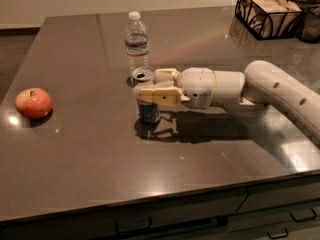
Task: Place redbull can upright
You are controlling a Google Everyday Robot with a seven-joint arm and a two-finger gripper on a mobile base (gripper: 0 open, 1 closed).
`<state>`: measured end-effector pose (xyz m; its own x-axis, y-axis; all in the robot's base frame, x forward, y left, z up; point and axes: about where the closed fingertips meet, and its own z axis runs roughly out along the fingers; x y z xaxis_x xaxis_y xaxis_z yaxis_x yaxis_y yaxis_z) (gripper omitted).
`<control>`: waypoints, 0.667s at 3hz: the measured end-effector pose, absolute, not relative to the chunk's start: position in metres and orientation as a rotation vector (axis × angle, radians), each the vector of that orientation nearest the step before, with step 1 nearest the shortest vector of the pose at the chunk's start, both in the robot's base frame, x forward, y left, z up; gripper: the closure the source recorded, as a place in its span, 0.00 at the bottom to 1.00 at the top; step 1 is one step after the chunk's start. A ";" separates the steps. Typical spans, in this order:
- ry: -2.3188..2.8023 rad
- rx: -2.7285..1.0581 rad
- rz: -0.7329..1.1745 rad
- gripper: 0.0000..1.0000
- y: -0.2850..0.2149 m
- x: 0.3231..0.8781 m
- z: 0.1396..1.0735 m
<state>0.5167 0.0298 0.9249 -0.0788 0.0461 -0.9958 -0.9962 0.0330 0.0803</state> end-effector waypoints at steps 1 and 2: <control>1.247 -1.116 1.265 0.04 0.032 0.516 0.926; 1.246 -1.118 1.266 0.00 0.033 0.515 0.926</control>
Offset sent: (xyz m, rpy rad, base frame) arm -0.0008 0.0019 0.0007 0.0001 -0.0011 0.0038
